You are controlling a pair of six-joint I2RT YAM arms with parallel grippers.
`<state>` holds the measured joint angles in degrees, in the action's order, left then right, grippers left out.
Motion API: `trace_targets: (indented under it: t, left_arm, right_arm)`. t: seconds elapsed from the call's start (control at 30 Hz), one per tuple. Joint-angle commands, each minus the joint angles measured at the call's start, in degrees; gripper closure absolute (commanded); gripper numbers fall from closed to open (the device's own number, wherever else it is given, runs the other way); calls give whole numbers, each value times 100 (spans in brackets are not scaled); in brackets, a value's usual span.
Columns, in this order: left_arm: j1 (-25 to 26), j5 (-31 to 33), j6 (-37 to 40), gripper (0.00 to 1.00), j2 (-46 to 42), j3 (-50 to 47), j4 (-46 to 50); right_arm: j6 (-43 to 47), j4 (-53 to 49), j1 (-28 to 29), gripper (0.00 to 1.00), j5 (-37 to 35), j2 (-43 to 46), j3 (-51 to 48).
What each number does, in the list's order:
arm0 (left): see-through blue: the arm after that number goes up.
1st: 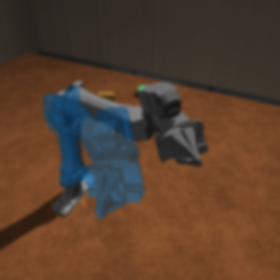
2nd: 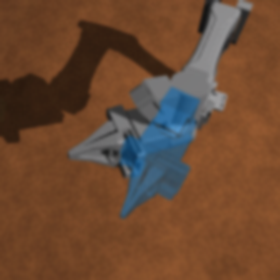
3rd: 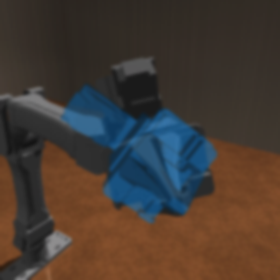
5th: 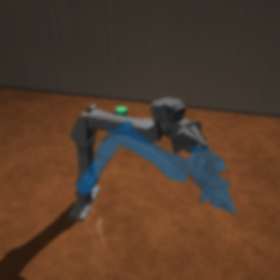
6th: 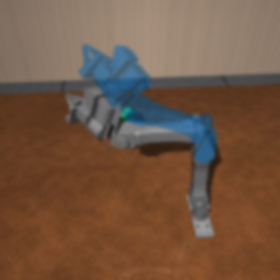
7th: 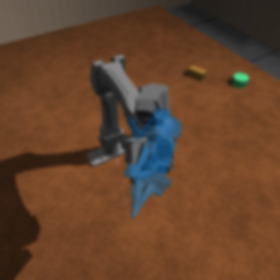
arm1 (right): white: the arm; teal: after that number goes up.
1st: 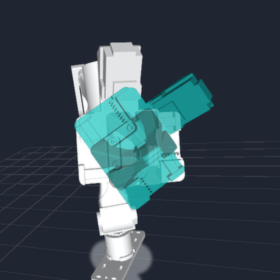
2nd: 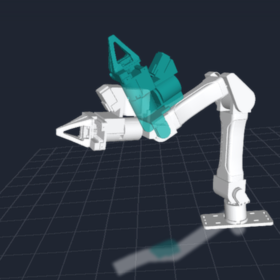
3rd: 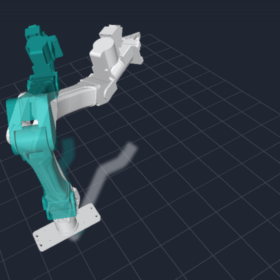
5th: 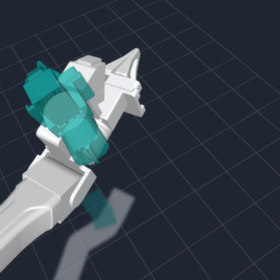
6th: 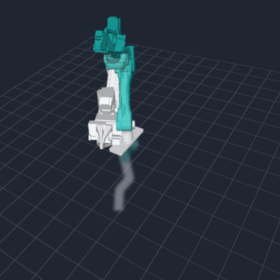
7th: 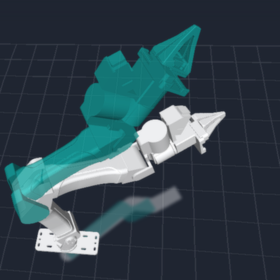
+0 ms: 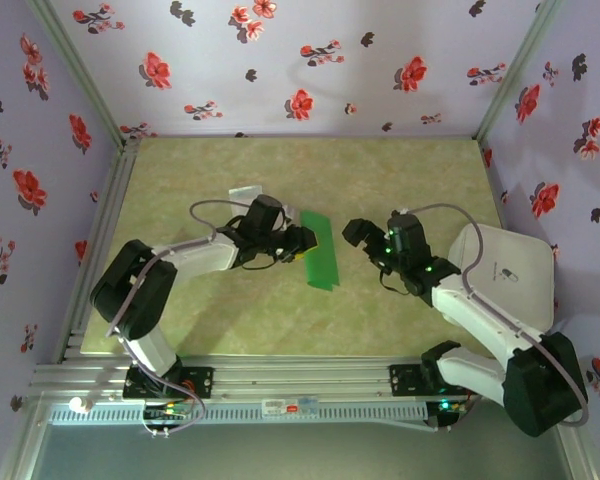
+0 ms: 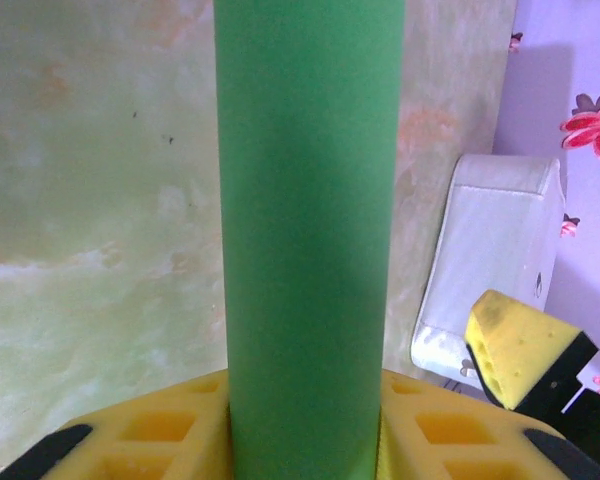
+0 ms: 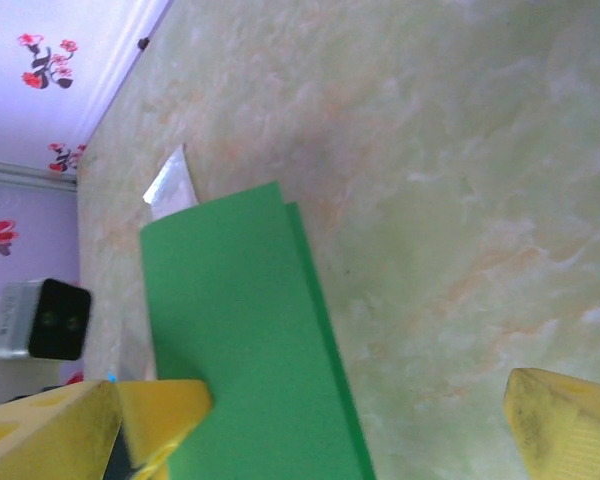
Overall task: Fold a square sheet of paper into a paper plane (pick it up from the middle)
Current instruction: First fold the square sheet of paper in half at the center of the table, then hold the square sheet of paper at the center of the table.
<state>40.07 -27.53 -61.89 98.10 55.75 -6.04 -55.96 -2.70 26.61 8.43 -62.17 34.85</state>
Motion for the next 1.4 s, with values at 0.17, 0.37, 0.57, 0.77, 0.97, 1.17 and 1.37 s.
trace_targets:
  t: [0.17, 0.37, 0.57, 0.77, 0.97, 1.17, 1.37]
  left_arm:
    - [5, -213, 274, 65, 380, -49, 240]
    - [3, 165, 628, 63, 436, -21, 757]
    - [3, 512, 951, 60, 547, 132, 1281]
    - [20, 876, 1154, 53, 549, 222, 1691]
    - [124, 1262, 1337, 43, 382, 367, 2042]
    - [126, 1425, 1481, 42, 322, 417, 2325]
    - [124, 1689, 1612, 45, 158, 394, 2548]
  right_arm:
    - [-50, 809, -33, 11, 895, -589, -7]
    - [-191, 1111, -31, 16, 928, -791, -130]
    - [-228, 1031, -28, 19, 833, -870, -116]
    - [-274, 983, -32, 19, 804, -847, -137]
    - [-265, 944, -33, 19, 851, -884, -153]
    - [-283, 997, -27, 19, 866, -930, -163]
    - [-281, 1090, -25, 21, 996, -1068, -145]
